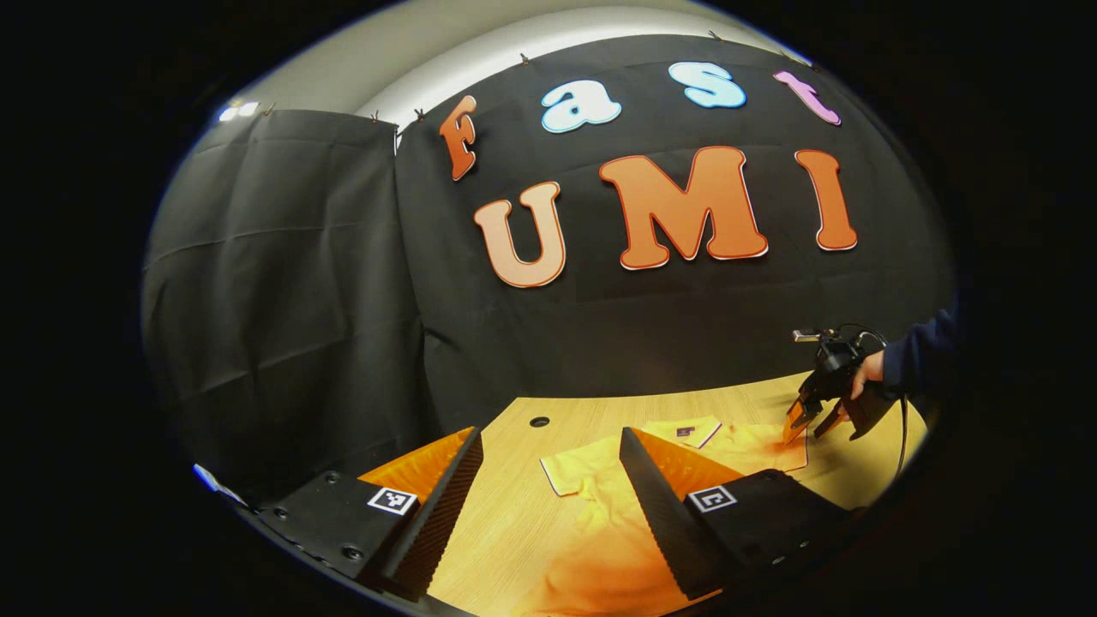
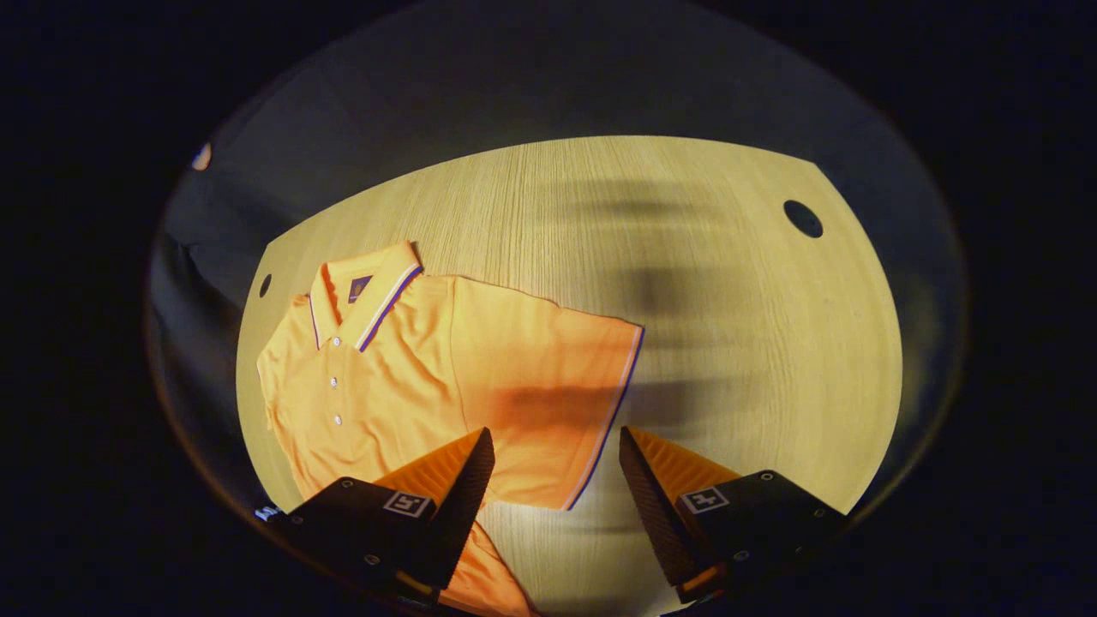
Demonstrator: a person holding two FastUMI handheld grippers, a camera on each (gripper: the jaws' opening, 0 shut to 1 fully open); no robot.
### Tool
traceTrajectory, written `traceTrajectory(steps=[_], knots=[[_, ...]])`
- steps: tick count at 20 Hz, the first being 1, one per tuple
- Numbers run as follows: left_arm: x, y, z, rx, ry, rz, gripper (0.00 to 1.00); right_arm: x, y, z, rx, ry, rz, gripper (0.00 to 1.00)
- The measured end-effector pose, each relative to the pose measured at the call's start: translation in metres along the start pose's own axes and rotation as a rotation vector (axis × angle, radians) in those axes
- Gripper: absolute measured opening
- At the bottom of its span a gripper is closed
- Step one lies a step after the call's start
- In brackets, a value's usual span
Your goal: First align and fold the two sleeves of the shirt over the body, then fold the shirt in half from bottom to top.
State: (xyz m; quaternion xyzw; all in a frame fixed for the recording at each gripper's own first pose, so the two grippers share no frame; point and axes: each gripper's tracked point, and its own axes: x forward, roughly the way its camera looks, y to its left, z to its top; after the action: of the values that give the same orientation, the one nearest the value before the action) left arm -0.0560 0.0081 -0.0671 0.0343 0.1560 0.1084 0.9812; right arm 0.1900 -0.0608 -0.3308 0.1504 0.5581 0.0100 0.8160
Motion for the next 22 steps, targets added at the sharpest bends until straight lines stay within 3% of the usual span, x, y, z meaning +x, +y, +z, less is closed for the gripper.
traceTrajectory(steps=[2,3,4,7,8,10,11,12,17,22], knots=[[-0.003,-0.003,-0.002,0.004,0.008,-0.002,0.99,0.011,-0.004,-0.001,-0.014,0.023,-0.022,0.86],[-0.003,-0.005,-0.002,0.006,0.014,-0.002,0.99,0.016,-0.007,-0.001,-0.028,0.033,-0.043,0.79],[-0.004,-0.005,-0.005,0.004,0.02,-0.002,0.99,0.022,-0.009,-0.003,-0.037,0.045,-0.062,0.82],[-0.008,-0.004,-0.007,0.007,0.03,0.003,0.99,0.031,-0.013,-0.004,-0.134,0.051,-0.109,0.74],[-0.008,-0.004,-0.008,0.008,0.035,0.004,0.99,0.029,-0.014,-0.004,-0.177,0.052,-0.121,0.58],[-0.008,-0.003,-0.008,0.006,0.043,0.005,0.99,0.028,-0.009,0.001,-0.19,0.026,-0.11,0.48],[-0.009,-0.004,-0.01,0.002,0.046,0.004,1.0,0.03,-0.007,0.002,-0.174,0.019,-0.098,0.35],[-0.009,-0.006,-0.009,0.003,0.047,0.002,0.99,0.028,-0.004,0.003,-0.171,0.017,-0.067,0.17],[-0.002,-0.008,-0.009,0.0,0.048,-0.007,0.99,-0.005,0.031,0.029,-0.212,-0.1,0.042,0.16],[0.001,-0.009,-0.014,-0.003,0.069,-0.012,0.99,-0.024,0.079,0.039,-0.327,-0.151,0.086,0.15]])
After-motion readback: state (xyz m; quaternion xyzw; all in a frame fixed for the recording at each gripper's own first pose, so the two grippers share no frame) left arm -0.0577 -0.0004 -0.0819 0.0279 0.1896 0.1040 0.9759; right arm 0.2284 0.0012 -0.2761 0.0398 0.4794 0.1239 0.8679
